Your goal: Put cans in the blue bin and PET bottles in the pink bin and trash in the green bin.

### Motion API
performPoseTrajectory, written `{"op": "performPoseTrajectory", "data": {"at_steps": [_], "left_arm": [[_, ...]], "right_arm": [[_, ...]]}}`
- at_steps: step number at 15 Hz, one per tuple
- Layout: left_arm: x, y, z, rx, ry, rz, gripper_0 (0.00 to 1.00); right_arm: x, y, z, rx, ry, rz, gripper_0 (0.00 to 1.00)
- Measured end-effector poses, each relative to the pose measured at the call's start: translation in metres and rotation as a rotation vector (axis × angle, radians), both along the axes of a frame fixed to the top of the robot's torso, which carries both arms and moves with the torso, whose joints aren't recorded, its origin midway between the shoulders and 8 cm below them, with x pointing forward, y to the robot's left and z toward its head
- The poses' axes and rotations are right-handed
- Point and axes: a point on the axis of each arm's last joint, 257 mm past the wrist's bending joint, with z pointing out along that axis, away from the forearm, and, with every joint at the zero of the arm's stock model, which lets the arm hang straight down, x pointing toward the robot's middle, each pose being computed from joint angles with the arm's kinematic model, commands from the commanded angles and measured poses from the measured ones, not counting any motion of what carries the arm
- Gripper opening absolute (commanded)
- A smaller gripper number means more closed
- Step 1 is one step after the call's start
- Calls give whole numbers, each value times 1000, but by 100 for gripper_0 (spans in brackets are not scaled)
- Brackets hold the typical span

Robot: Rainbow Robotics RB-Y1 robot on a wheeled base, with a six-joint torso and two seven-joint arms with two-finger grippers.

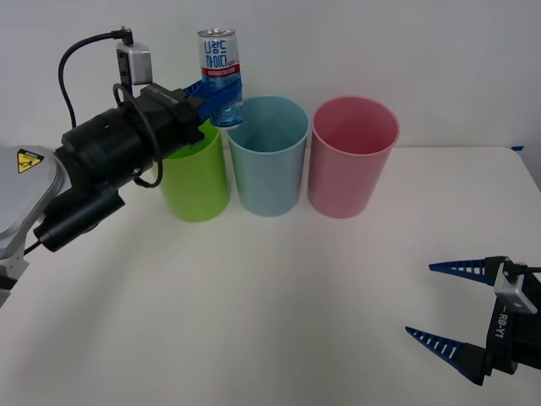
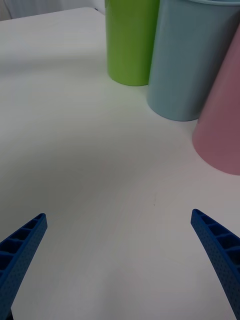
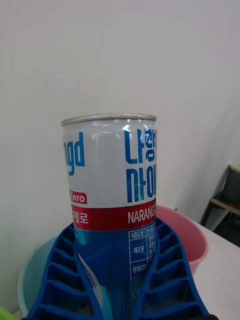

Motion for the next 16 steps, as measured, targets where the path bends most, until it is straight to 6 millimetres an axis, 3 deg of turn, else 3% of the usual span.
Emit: {"op": "performPoseTrajectory", "data": {"at_steps": [8,12,16], "left_arm": [[62,-20,1,40,9,65,0],[76,-37,-16,83,45,68,0],[76,-43,-23,90,65,60,0]], "right_arm": [[0,0,0,0,0,0,100],[0,0,0,0,0,0,100],[0,0,0,0,0,0,100]]}}
